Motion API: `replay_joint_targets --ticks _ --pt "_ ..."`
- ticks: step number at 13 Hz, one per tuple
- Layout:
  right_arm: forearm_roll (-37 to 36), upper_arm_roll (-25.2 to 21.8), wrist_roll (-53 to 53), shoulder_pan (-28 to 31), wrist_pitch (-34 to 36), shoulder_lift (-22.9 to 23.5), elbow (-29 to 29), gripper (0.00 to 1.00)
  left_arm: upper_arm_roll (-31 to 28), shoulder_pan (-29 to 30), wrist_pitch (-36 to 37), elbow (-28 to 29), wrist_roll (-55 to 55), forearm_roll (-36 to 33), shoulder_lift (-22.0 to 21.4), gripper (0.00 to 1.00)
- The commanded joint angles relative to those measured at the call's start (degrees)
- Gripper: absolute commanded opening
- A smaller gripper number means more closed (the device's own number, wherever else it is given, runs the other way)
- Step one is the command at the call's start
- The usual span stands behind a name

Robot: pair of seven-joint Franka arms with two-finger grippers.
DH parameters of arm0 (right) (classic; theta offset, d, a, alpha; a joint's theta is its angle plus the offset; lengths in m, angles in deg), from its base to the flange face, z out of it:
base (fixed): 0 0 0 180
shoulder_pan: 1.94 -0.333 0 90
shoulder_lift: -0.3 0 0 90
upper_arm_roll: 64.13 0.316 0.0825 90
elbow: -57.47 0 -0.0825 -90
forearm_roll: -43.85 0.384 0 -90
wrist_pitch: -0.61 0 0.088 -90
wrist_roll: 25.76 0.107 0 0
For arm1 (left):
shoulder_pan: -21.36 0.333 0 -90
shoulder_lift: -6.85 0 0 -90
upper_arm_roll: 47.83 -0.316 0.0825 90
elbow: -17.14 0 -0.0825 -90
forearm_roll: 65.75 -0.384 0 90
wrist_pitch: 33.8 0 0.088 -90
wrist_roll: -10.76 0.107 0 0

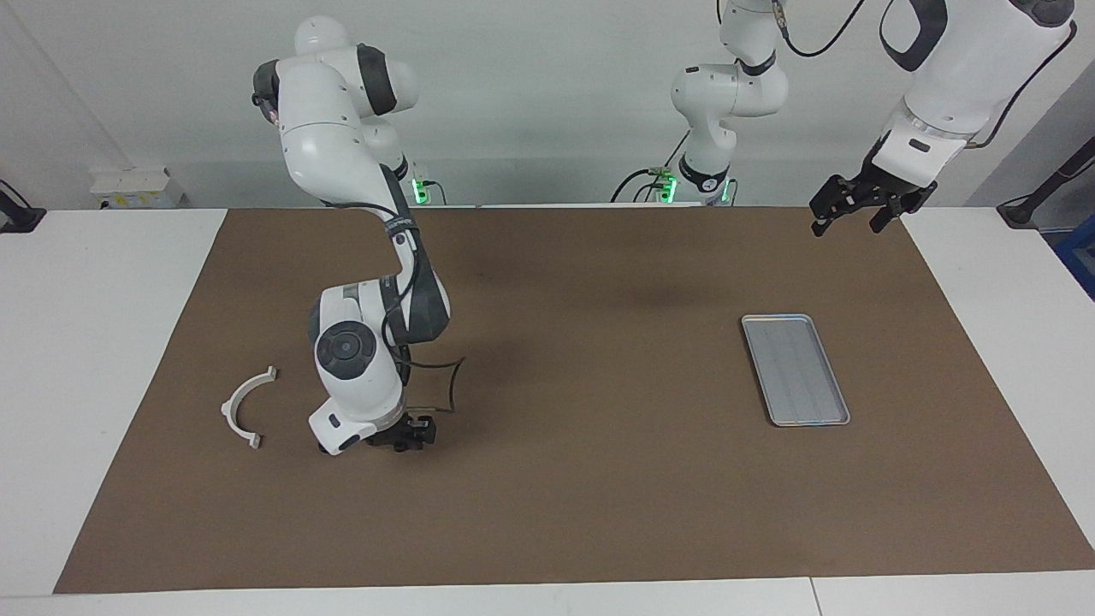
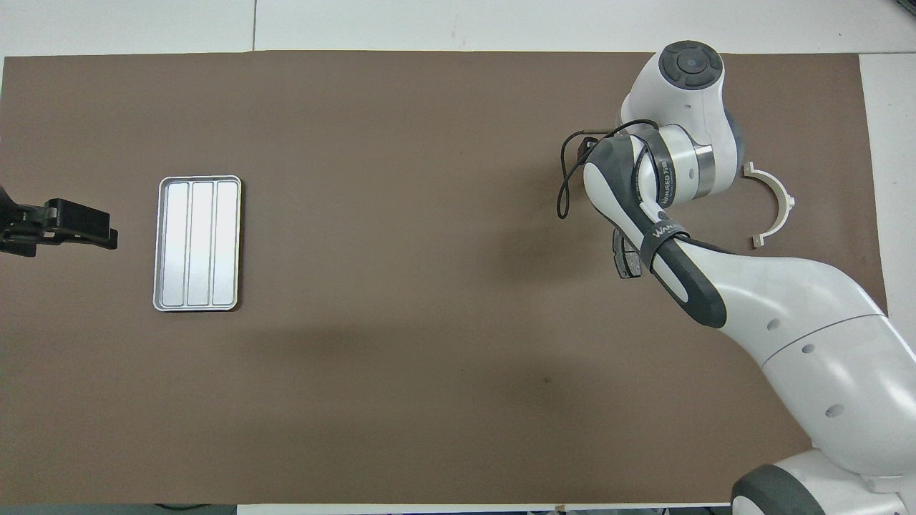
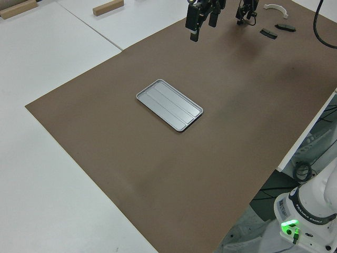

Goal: Pick bearing gear from pile to tray
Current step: 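Reach the right gripper to the nearer small black part and grasp it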

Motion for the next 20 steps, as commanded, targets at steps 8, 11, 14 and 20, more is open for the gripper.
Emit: replay_joint_targets --ticks 8,11,14,20 --pt "-0.5 0.21 1.45 0.06 0.62 0.53 0.69 0.0 0.15 -0.01 -0.41 0.93 0.58 -0.93 -1.05 1.0" --pt "-0.41 0.21 1.36 0.23 0.53 0.44 0.69 0.0 0.15 -0.01 -0.41 0.93 0.58 -0.93 -1.05 1.0" --pt "-1.02 0.12 1.28 0.06 4.28 -0.43 1.75 0.0 -0.02 -0.01 -0.41 0.93 0.58 -0.93 -1.05 1.0" --pt "2.21 7.85 3.8 -0.38 25.28 -15.71 6.48 0.0 0.15 -0.01 -0.41 0.93 0.58 -0.93 -1.05 1.0"
